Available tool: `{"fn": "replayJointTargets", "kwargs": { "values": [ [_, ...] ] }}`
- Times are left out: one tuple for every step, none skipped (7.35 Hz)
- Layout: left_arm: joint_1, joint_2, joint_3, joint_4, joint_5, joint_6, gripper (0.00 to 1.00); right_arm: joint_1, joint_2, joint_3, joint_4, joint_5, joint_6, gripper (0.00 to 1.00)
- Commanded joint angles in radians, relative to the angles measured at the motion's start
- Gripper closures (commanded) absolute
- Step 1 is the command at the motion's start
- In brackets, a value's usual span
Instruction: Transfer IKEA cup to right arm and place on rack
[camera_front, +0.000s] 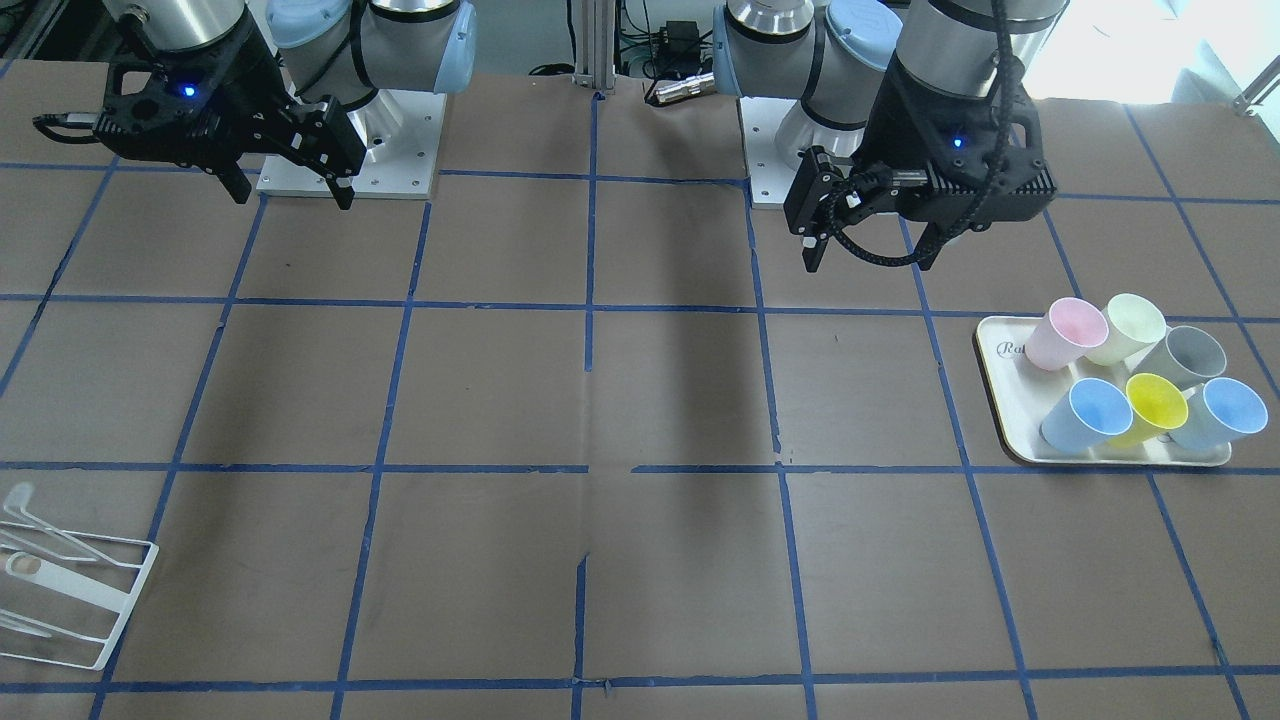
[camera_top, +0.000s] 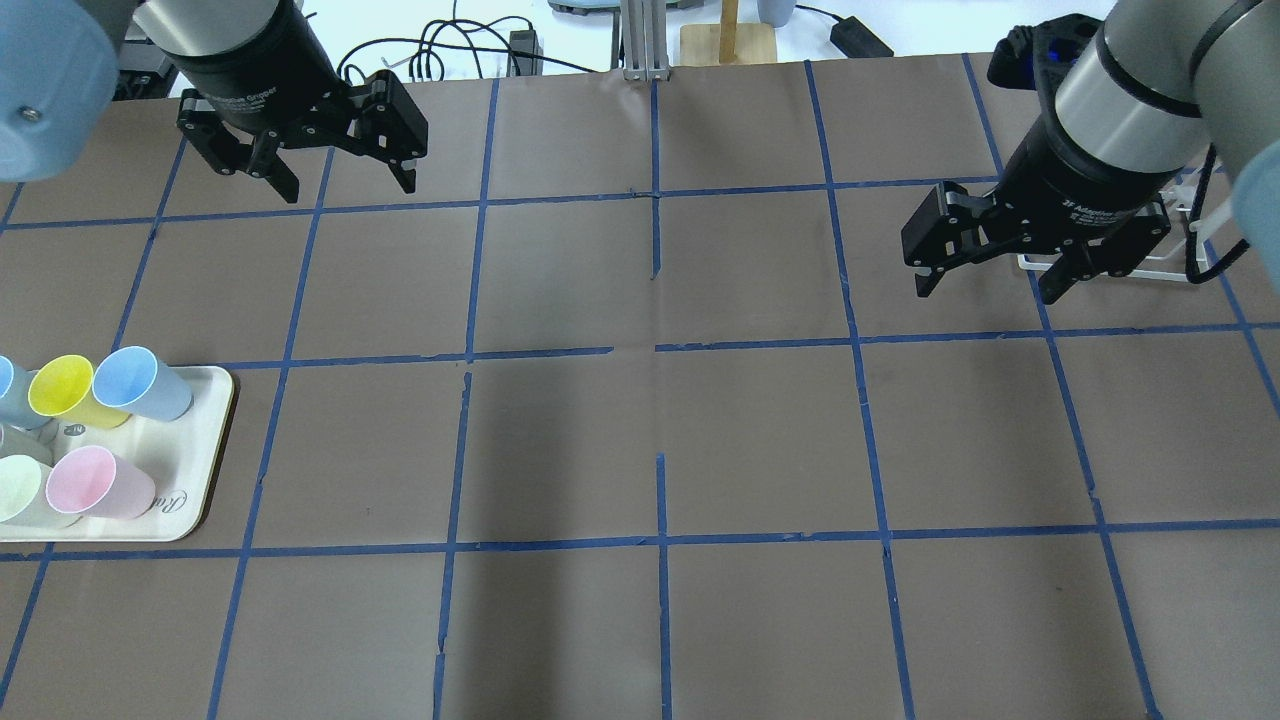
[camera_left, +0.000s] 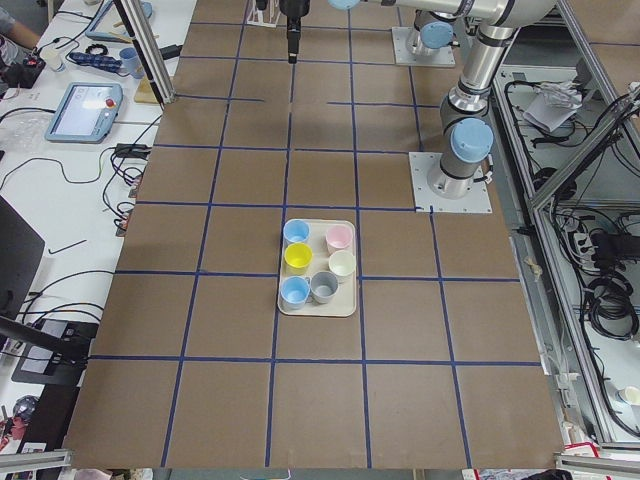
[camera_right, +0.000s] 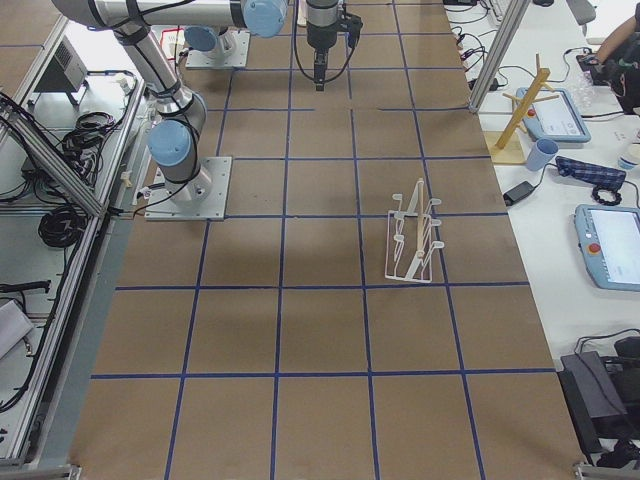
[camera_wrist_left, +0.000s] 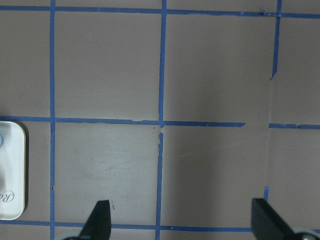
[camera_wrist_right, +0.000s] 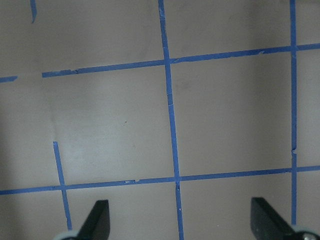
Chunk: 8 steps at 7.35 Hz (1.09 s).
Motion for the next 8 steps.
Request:
{"fn": "replayJointTargets", "kwargs": {
  "values": [
    [0.000,0.000,-0.002,0.002,0.000,0.000,0.00,0.000,0.001,0.002,0.003,0.001,0.008,0.00],
    [0.000,0.000,0.000,0.002,0.000,0.000,0.00,0.000,0.001,0.002,-0.009,0.001,0.012,0.00],
    [0.000,0.002,-0.002,0.002,0.000,0.000,0.00,0.000,0.001,0.000,-0.006,0.001,0.010,0.00],
    [0.000,0.002,-0.002,0.002,0.000,0.000,0.00,0.000,0.001,0.000,-0.006,0.001,0.010,0.00],
    [0.000,0.002,-0.003,0.002,0.000,0.000,0.00,0.000,0.002,0.000,-0.006,0.000,0.009,0.00],
    [0.000,0.005,-0.003,0.002,0.000,0.000,0.00,0.000,0.002,0.000,-0.004,0.000,0.009,0.00],
    [0.000,0.005,-0.003,0.002,0.001,0.001,0.00,-0.002,0.002,-0.002,0.000,0.001,0.012,0.00],
    [0.000,0.006,-0.005,-0.003,0.002,0.004,0.00,-0.002,0.001,-0.003,-0.003,0.001,0.012,0.00]
  ]
}}
